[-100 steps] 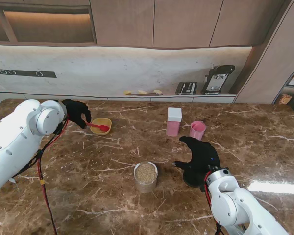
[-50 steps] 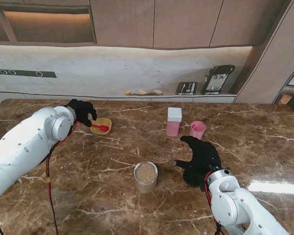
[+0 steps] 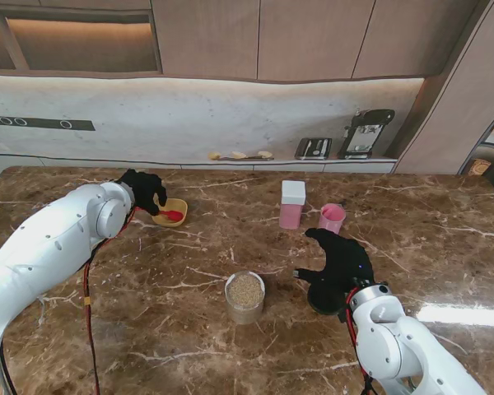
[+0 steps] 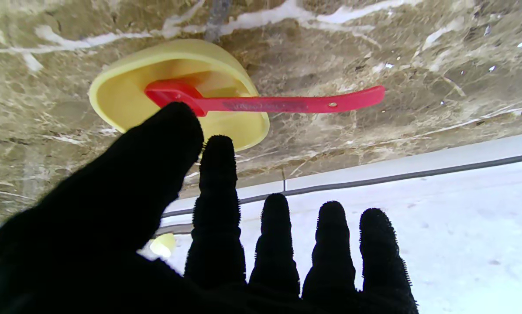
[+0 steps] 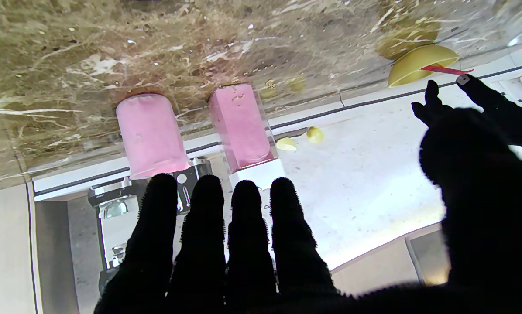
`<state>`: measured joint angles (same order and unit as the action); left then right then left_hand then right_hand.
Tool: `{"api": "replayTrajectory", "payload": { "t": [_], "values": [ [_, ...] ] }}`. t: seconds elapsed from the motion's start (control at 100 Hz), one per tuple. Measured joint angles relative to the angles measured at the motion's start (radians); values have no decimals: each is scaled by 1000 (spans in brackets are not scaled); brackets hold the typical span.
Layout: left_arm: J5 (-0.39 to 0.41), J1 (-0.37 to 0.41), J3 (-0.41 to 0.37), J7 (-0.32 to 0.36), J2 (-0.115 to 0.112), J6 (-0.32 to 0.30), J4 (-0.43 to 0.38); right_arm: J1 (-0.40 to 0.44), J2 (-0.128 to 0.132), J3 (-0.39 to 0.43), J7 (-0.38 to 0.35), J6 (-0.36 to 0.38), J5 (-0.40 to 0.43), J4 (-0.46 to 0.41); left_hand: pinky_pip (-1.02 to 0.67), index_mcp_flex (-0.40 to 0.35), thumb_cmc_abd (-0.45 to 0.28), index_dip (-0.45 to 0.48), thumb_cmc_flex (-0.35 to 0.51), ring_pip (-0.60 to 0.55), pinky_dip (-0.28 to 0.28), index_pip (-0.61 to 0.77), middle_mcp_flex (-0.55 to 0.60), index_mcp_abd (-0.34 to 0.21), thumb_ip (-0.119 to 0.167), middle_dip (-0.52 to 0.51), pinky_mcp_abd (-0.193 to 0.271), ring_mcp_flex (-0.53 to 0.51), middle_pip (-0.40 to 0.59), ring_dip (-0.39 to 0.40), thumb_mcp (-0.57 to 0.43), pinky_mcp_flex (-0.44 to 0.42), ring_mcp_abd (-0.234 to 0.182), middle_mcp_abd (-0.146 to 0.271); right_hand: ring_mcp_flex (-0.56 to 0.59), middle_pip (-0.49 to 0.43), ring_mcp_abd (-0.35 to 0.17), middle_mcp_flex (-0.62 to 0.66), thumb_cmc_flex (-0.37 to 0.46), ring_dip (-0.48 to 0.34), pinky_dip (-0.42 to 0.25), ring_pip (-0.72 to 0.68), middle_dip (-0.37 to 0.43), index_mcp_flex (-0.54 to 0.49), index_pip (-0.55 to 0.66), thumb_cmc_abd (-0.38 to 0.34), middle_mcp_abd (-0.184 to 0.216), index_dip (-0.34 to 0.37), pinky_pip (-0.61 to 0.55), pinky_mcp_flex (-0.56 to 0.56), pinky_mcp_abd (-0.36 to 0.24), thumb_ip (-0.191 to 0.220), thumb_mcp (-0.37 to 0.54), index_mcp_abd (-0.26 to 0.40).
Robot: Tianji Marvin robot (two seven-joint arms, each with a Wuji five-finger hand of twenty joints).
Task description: Measure grain into the airtight container
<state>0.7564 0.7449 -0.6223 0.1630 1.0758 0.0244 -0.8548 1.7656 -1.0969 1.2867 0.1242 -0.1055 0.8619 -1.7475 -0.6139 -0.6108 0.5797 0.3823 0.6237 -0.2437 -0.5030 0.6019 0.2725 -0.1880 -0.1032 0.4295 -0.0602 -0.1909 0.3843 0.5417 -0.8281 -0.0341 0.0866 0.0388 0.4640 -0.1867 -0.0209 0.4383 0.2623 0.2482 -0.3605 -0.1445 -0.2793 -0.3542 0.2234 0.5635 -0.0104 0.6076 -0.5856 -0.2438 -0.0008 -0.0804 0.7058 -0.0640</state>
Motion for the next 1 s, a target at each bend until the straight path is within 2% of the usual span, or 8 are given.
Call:
{"api": "replayTrajectory", "payload": {
  "t": [0.06, 0.32, 0.55, 0.71, 0.75, 0.79, 0.91, 1.0],
  "values": [
    [-9, -9, 20, -4, 2, -1, 14, 0, 0, 0, -4, -1, 0, -2, 0, -17, 0, -1, 0, 0, 0, -1, 0, 0, 0, 0, 0, 0, 0, 0, 0, 0, 0, 4, 0, 0, 5, 0, 0, 0, 0, 0, 0, 0, 0, 0, -3, 0, -3, 0, 0, 0, 0, 0],
    [-45, -51, 110, -20, 17, -18, 83, 0, 0, 0, -10, 0, -9, -3, 0, -3, -1, -38, 0, 0, 0, -77, 0, 0, 0, 0, 0, 0, 0, 0, 0, 0, 0, 8, 0, 0, 6, -1, 0, 0, 0, 0, 0, 0, 0, -2, -4, 0, -4, 0, 0, 0, 0, 0],
    [-69, -73, 141, -20, 29, -24, 112, -4, 1, -1, -24, 1, -15, -1, 0, -2, -12, -38, 0, 0, 0, -86, 0, 0, 0, 0, 0, 0, 0, 0, 0, 0, -1, 8, 0, 0, 6, -1, 0, 0, 0, 0, 0, 0, 0, -3, -4, 0, -4, 0, 1, 0, 0, 0],
    [-83, -94, 184, -20, 38, -35, 136, -4, 1, -1, -21, 2, -15, 0, 0, -4, -12, -19, 0, 0, 0, -24, 0, 8, -1, 0, 0, 0, 0, 0, 0, 0, -1, 8, 0, 0, 6, -2, 0, 0, 0, 0, 0, 0, 0, -3, -4, 0, -4, 0, 1, 0, 0, 0],
    [-87, -97, 188, -21, 41, -37, 143, -4, 1, -1, -21, 2, -15, 0, 0, -3, -12, -9, 0, -4, 0, 2, 0, 10, -21, 0, 1, 0, 3, 0, 0, 0, -1, 8, 0, 0, 6, -2, 0, 0, 0, 0, 0, 0, 0, -3, -4, 0, -4, 0, 1, 0, 0, 0],
    [-90, -101, 198, -26, 44, -40, 151, -4, 1, -1, -21, 2, -15, 0, 0, -3, -12, 1, 0, -11, 0, 18, 0, 16, -27, 0, 1, 0, 12, 0, 0, 0, -1, 8, 0, 0, 6, -2, 0, 0, 0, 0, 0, 0, 0, -3, -4, 0, -8, 0, 1, 0, 0, 0],
    [-92, -109, 219, -35, 50, -46, 164, -4, 0, 0, -20, 4, -15, 1, -14, 13, -12, 13, 0, -24, 0, 50, 0, 47, -27, 0, 2, 0, 15, 3, -22, 0, -1, 8, 0, 0, 7, -2, 0, 0, 0, -1, 0, 0, 0, -3, -4, 0, -16, 0, 2, 0, 0, 0],
    [-92, -110, 219, -38, 52, -54, 167, -4, 0, 2, -20, 6, -17, 1, -22, 13, -12, 19, -19, -25, 0, 61, 0, 49, -27, 0, 2, 0, 23, 3, -26, 0, -1, 8, 0, 0, 8, -2, 0, 0, 0, -1, 0, 0, 0, -3, -4, 0, -16, 0, 2, 0, 0, 0]
  ]
}}
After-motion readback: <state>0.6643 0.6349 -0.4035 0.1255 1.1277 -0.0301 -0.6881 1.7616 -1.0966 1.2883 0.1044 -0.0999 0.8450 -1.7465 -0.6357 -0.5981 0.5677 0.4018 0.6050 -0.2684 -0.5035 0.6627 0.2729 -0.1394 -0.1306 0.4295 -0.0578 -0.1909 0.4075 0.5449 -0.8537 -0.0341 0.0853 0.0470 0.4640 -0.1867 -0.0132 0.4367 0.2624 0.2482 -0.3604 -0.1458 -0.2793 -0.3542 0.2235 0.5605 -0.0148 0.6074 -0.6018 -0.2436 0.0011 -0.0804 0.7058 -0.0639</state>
